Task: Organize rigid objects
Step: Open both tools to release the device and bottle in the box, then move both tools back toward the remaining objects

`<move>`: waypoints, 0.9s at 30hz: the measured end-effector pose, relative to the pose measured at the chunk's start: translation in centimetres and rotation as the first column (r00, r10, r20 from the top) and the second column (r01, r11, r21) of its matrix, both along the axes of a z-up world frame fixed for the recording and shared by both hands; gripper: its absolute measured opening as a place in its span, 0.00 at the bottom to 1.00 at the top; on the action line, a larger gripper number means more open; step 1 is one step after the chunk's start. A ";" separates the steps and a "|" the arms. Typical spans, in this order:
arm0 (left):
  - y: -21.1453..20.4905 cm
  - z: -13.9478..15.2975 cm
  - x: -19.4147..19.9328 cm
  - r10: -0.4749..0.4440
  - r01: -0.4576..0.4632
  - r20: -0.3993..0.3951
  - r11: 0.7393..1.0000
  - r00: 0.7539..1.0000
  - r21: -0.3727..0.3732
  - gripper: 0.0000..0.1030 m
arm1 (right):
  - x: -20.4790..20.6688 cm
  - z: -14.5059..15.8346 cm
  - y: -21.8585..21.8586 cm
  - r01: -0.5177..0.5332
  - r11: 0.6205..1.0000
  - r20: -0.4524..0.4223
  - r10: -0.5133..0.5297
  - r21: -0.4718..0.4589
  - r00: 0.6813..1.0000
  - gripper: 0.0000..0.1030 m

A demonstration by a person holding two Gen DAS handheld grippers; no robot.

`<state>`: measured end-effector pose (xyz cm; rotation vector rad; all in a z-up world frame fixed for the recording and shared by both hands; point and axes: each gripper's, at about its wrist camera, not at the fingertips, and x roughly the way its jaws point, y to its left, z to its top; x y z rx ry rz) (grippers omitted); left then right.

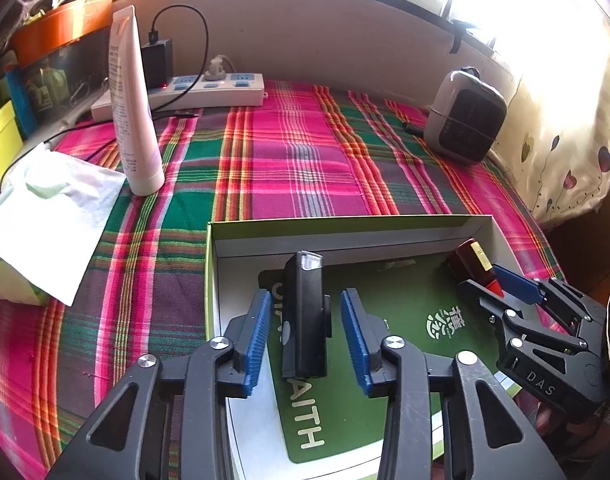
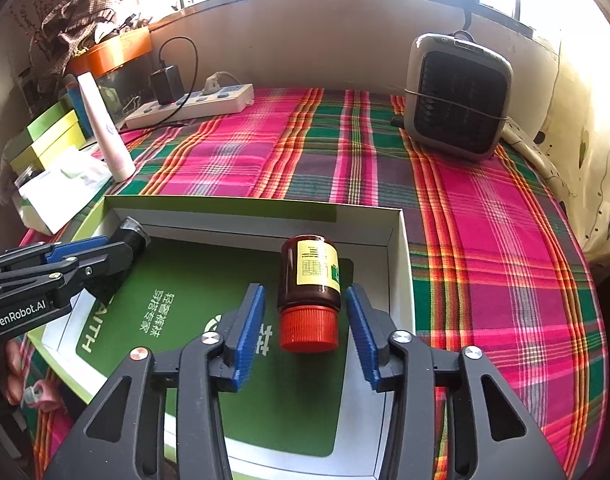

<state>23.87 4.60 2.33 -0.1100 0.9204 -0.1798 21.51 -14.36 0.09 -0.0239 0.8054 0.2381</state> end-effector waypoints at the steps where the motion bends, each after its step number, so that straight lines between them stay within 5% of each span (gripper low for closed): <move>1: 0.0 0.1 -0.1 0.001 -0.001 0.001 1.000 1.000 -0.002 0.37 | -0.1 0.1 0.0 -0.001 1.000 0.002 0.001 0.003 1.000 0.46; 27: 2.3 2.8 -7.8 0.039 -0.035 0.071 0.998 0.997 -0.055 0.37 | -7.0 2.2 -1.2 0.000 0.997 0.053 -0.004 0.083 0.999 0.49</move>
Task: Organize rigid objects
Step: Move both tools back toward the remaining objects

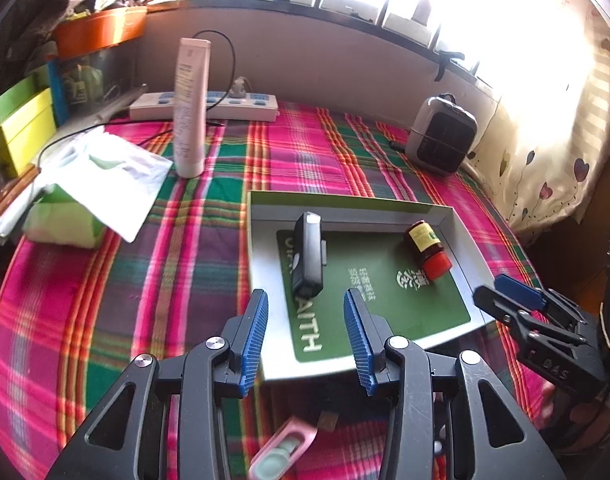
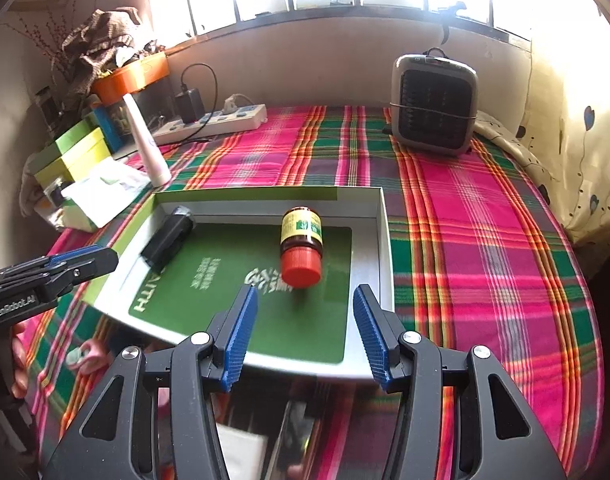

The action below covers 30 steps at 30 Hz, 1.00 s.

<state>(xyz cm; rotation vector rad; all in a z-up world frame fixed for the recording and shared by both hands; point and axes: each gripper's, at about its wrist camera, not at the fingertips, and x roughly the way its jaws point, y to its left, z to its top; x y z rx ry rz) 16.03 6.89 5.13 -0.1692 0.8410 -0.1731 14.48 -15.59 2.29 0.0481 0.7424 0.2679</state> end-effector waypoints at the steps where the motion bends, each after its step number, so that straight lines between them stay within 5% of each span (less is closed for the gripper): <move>1: 0.2 0.0 -0.4 0.002 -0.002 0.001 1.000 1.000 0.000 0.37 | -0.5 0.1 0.1 -0.009 1.000 0.004 0.009 0.005 1.000 0.49; 30: 3.8 -2.2 -7.0 0.075 -0.077 -0.034 0.995 0.997 -0.058 0.37 | -10.7 -1.9 7.2 -0.375 0.927 -0.033 0.376 0.021 0.926 0.49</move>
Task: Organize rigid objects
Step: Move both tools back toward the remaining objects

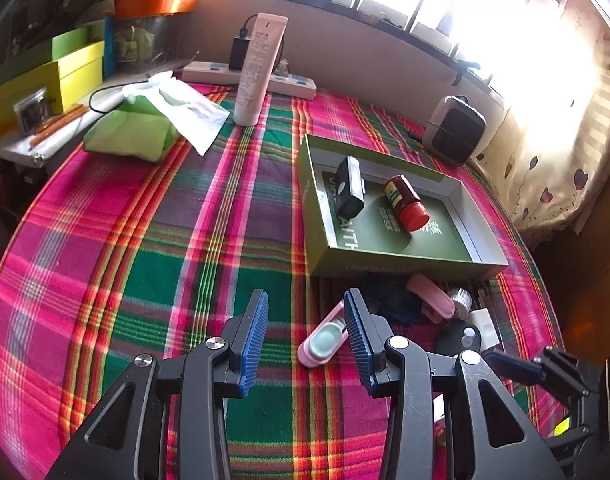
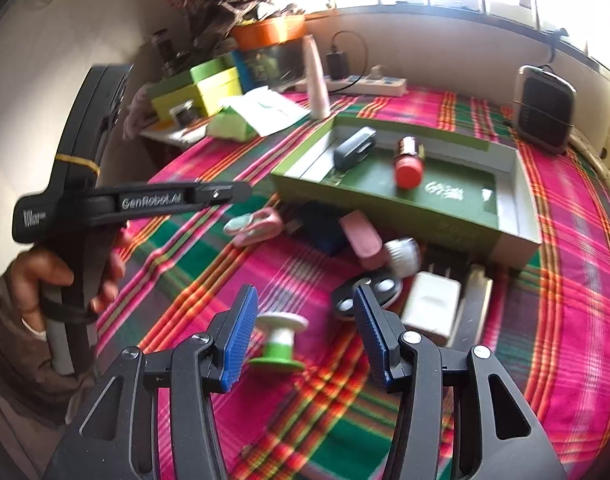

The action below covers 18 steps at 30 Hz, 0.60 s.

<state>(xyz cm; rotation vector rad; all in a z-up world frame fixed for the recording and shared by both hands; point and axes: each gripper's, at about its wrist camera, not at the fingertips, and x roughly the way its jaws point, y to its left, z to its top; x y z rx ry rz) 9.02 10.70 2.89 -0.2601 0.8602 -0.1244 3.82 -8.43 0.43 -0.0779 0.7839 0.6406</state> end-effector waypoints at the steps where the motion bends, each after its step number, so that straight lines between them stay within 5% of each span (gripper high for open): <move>1: 0.0 -0.1 -0.1 0.000 0.000 -0.002 1.000 1.000 -0.001 0.37 | -0.1 -0.1 0.2 -0.009 1.000 -0.003 0.009 -0.006 1.000 0.49; 18: -0.3 -1.1 -0.4 -0.023 0.022 -0.026 0.999 0.999 -0.030 0.38 | -0.1 -2.6 1.8 -0.020 0.995 -0.043 0.016 -0.100 0.999 0.49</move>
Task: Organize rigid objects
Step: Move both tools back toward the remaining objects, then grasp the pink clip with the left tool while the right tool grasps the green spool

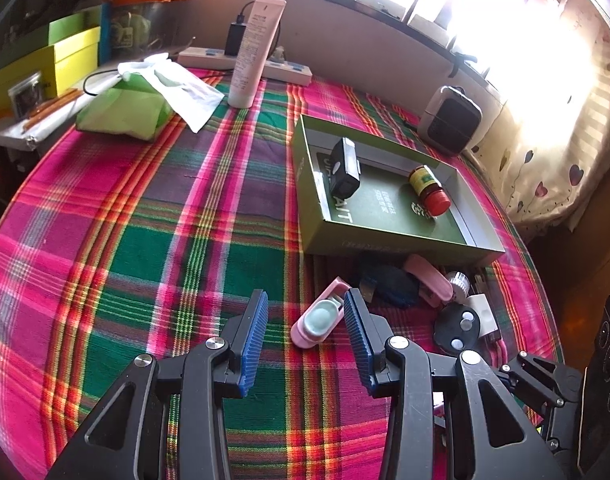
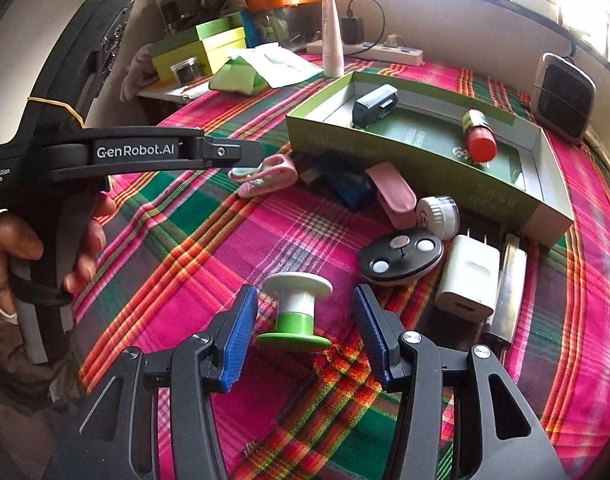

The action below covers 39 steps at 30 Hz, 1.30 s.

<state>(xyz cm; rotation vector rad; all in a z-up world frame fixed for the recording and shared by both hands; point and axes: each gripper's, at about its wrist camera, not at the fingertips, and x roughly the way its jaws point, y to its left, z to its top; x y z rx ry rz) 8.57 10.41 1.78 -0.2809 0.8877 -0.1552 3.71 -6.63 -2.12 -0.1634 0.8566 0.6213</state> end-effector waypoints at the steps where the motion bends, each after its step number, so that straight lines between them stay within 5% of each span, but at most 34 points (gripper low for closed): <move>1: 0.0 0.0 0.0 -0.002 0.002 -0.002 1.000 1.000 -0.001 0.38 | -0.1 0.0 0.0 -0.002 1.000 0.005 0.002 -0.006 1.000 0.49; 9: -0.4 -0.2 0.3 -0.020 0.020 -0.006 1.000 1.000 -0.009 0.40 | -0.2 -0.1 0.0 0.009 0.999 0.039 -0.008 -0.038 0.999 0.35; 18: -1.3 -0.4 0.6 -0.049 0.049 -0.015 0.999 0.999 0.014 0.41 | -0.4 0.2 -0.4 0.020 1.000 0.047 -0.019 -0.022 0.999 0.34; 39: -3.6 -0.9 1.4 -0.104 0.103 -0.004 0.974 0.995 0.204 0.41 | -0.3 0.7 -2.1 0.040 0.998 0.016 -0.040 0.052 0.999 0.34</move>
